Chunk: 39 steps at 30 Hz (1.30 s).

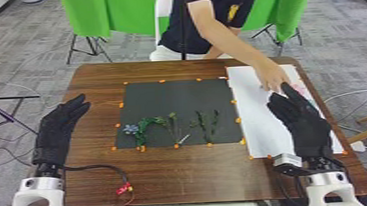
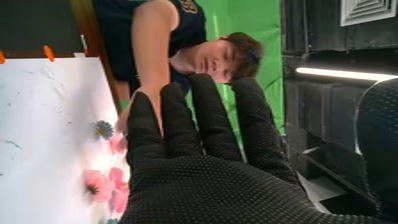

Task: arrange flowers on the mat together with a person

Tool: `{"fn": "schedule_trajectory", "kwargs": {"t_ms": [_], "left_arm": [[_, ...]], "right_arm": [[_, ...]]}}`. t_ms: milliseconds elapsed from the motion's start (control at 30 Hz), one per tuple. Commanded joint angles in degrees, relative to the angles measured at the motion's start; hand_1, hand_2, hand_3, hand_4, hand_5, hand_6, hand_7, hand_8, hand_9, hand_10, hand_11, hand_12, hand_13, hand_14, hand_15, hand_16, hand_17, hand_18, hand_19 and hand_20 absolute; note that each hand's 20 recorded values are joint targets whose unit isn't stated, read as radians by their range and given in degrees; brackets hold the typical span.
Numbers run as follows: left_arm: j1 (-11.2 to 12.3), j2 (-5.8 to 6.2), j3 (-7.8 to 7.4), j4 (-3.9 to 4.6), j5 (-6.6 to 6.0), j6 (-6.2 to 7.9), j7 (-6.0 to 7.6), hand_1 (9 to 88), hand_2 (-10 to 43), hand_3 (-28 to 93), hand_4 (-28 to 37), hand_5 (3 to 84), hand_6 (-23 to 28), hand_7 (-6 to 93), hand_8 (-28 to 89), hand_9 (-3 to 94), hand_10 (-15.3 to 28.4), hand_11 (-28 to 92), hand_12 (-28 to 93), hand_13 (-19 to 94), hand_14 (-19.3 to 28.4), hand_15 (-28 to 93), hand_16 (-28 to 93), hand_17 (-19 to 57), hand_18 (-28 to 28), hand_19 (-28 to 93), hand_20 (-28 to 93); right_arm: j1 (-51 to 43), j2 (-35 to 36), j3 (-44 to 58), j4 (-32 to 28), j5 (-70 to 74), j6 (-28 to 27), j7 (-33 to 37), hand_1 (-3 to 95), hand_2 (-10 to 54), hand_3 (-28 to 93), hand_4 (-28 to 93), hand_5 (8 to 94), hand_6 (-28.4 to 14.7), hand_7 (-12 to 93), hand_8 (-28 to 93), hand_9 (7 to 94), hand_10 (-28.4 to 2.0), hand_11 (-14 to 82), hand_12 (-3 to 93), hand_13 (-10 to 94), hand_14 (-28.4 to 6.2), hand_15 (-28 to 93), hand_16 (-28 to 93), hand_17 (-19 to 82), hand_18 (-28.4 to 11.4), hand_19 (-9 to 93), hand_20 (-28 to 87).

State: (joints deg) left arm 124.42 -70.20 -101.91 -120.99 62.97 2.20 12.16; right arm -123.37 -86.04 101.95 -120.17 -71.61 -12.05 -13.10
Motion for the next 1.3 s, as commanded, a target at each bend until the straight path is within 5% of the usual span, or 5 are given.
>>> {"fn": "schedule_trajectory", "kwargs": {"t_ms": [33,133,1033,1300], "left_arm": [[0.4,-0.13,-0.53,0.08,-1.25,0.5,-0.54,20.6,10.9,63,-28.3,46.9,6.8,6.1,-5,44.3,15.0,14,12,30,15.3,8,2,3.8,10.9,5,13],[0.7,-0.87,-0.53,0.0,-1.23,0.02,-0.86,20.7,10.9,63,-28.3,46.9,6.9,6.2,-5,44.3,15.1,14,12,30,15.3,8,2,3.8,10.8,5,13],[1.7,-1.14,-1.99,-0.08,-2.68,1.15,-0.6,20.7,10.7,63,-28.3,47.2,6.9,6.4,-5,44.6,15.2,14,12,31,15.4,8,2,4.2,10.4,5,13],[1.1,-1.19,-2.17,0.12,-2.3,0.19,-1.29,20.7,10.7,63,-28.3,47.3,7.0,6.4,-5,44.7,15.2,14,12,31,15.4,8,2,4.2,10.4,5,13]], "right_arm": [[-0.9,-0.6,-0.3,-0.8,0.5,1.7,-0.2,7.9,1.4,80,-17,35.5,-2.9,6,-8,39.5,-15.6,3.9,10.7,27,-13.6,7,14,15,-11.9,5,24],[-1.5,-0.7,0.0,-1.2,0.4,1.2,0.1,7.9,1.4,80,-17,36.3,-3.1,6,-8,40.1,-15.8,4.0,10.7,28,-13.6,7,14,15,-11.9,6,24],[-1.3,-0.4,-0.7,-0.9,0.4,2.6,0.9,9.2,1.7,80,-17,41.9,-4.4,7,-8,43.1,-16.0,4.7,11.0,29,-13.8,8,14,16,-11.5,6,25],[-1.2,-0.3,-0.8,-0.7,0.3,2.4,1.3,9.6,1.6,80,-17,43.1,-4.5,7,-8,43.2,-16.0,4.6,11.0,29,-13.7,8,14,16,-11.4,6,25]]}}
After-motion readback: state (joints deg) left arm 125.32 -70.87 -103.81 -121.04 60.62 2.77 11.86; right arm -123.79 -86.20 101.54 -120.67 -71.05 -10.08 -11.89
